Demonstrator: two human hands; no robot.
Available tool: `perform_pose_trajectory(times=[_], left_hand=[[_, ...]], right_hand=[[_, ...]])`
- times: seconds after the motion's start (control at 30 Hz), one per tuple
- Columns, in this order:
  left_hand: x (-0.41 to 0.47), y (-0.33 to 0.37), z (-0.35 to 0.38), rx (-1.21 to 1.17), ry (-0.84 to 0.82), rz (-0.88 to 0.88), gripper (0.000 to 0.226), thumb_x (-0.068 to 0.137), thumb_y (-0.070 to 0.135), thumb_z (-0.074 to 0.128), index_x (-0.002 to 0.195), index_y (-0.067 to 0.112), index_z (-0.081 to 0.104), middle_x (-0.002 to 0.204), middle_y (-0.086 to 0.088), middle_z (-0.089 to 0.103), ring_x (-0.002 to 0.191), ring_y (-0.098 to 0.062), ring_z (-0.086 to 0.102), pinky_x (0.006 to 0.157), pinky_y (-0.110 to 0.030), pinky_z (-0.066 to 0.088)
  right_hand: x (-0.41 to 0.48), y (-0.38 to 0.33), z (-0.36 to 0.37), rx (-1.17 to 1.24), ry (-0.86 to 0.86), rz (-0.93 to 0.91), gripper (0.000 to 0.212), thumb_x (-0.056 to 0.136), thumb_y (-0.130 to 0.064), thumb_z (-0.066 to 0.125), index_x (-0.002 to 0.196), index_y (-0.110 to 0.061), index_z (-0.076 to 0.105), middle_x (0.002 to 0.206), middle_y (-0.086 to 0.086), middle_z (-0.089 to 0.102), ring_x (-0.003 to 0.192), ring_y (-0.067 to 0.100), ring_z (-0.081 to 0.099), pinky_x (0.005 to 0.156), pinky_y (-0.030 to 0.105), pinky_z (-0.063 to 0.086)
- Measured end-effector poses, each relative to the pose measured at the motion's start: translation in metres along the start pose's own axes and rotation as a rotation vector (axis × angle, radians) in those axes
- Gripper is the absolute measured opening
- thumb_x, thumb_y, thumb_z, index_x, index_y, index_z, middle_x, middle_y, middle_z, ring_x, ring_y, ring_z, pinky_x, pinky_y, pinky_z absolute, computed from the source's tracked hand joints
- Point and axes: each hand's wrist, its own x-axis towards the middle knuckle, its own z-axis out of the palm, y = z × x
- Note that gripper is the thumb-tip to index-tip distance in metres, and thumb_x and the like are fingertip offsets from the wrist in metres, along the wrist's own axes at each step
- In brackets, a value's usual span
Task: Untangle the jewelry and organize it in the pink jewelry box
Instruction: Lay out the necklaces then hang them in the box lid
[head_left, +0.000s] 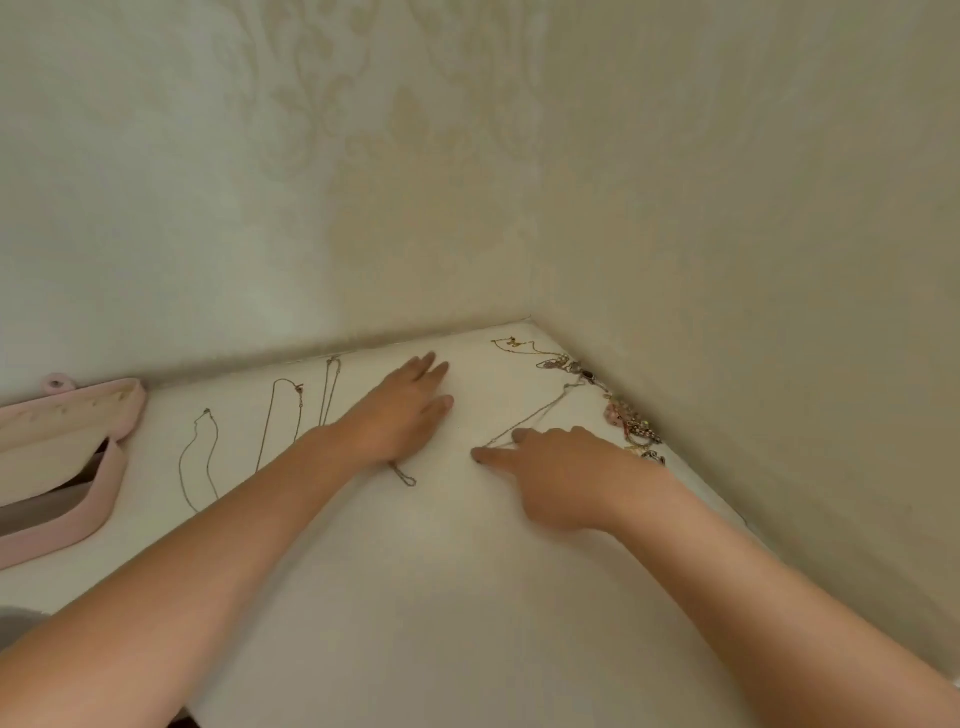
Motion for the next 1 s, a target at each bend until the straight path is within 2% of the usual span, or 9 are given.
perform_pose_trajectory(times=[0.07,0.17,0.23,0.3,0.4,0.47,0.6,0.8,1.0], left_hand=[[-0.017,0.014,0.005,-0.021,0.07,0.163,0.051,0.102,0.025,0.034,0.151,0.018,0.02,0.159,0.003,0.008,0.146,-0.01,0.003,0.113,-0.016,0.001],[-0.044,0.023,0.009,-0.095,0.065,0.29,0.048,0.102,0.014,0.033,0.149,0.021,0.026,0.153,0.015,0.013,0.138,0.006,0.0,0.104,-0.001,-0.008],[-0.06,0.023,0.011,-0.124,0.041,0.313,0.047,0.102,0.014,0.03,0.148,0.022,0.028,0.154,0.015,0.016,0.137,0.008,0.001,0.105,-0.001,-0.006],[-0.072,0.022,0.012,-0.144,0.023,0.301,0.046,0.102,0.015,0.03,0.147,0.024,0.028,0.155,0.015,0.019,0.137,0.01,0.002,0.107,-0.003,-0.004],[-0.09,0.024,0.016,-0.162,-0.007,0.289,0.045,0.102,0.022,0.029,0.148,0.026,0.029,0.154,0.016,0.02,0.138,0.012,0.002,0.109,-0.005,-0.002],[-0.103,0.028,0.019,-0.147,-0.043,0.293,0.049,0.1,0.038,0.025,0.148,0.028,0.026,0.154,0.019,0.017,0.138,0.014,-0.002,0.109,-0.005,-0.004],[-0.123,0.039,0.021,-0.096,-0.139,0.286,0.074,0.083,0.061,0.006,0.15,0.031,0.012,0.154,0.024,0.004,0.136,0.017,-0.012,0.106,-0.004,-0.013],[-0.139,0.04,0.017,-0.097,-0.175,0.248,0.076,0.08,0.067,0.008,0.149,0.037,0.004,0.155,0.026,-0.005,0.134,0.019,-0.016,0.105,-0.003,-0.012],[-0.161,0.035,0.01,-0.094,-0.219,0.319,0.058,0.085,0.068,0.019,0.141,0.056,0.011,0.154,0.023,-0.01,0.134,0.017,-0.02,0.106,-0.006,-0.015]], right_hand=[[-0.004,-0.011,0.002,-0.079,-0.018,-0.039,0.065,0.093,-0.013,0.029,0.149,-0.038,0.009,0.153,0.012,0.021,0.133,0.034,0.033,0.114,0.048,0.017],[-0.015,-0.02,0.0,-0.097,-0.032,-0.125,0.066,0.092,-0.008,0.028,0.149,-0.038,0.012,0.153,0.01,0.024,0.134,0.033,0.032,0.113,0.046,0.018],[-0.023,-0.021,-0.004,-0.014,-0.062,-0.187,0.067,0.091,-0.003,0.028,0.147,-0.039,0.021,0.153,0.001,0.027,0.137,0.027,0.029,0.114,0.046,0.016],[-0.028,-0.018,-0.01,0.074,-0.096,-0.253,0.064,0.09,0.0,0.03,0.143,-0.036,0.035,0.146,-0.003,0.04,0.132,0.021,0.037,0.113,0.042,0.026],[-0.023,-0.002,-0.023,0.26,-0.09,-0.294,0.048,0.09,-0.001,0.038,0.125,-0.026,0.06,0.123,-0.006,0.062,0.109,0.013,0.058,0.084,0.014,0.046],[-0.01,0.017,-0.027,0.411,0.034,-0.209,0.042,0.09,-0.003,0.039,0.113,-0.023,0.068,0.113,-0.009,0.066,0.092,0.006,0.061,0.061,0.002,0.041],[0.017,0.045,-0.019,0.438,0.243,-0.086,0.05,0.084,0.006,0.035,0.105,-0.021,0.071,0.106,-0.011,0.068,0.088,-0.002,0.054,0.082,0.016,0.041],[0.024,0.048,-0.012,0.461,0.178,-0.125,0.051,0.084,0.006,0.036,0.103,-0.023,0.073,0.085,-0.025,0.059,0.082,-0.005,0.053,0.071,0.004,0.038],[0.035,0.065,-0.003,0.346,0.185,-0.034,0.053,0.085,0.003,0.036,0.116,-0.028,0.064,0.122,-0.005,0.056,0.113,0.013,0.051,0.098,0.026,0.04]])
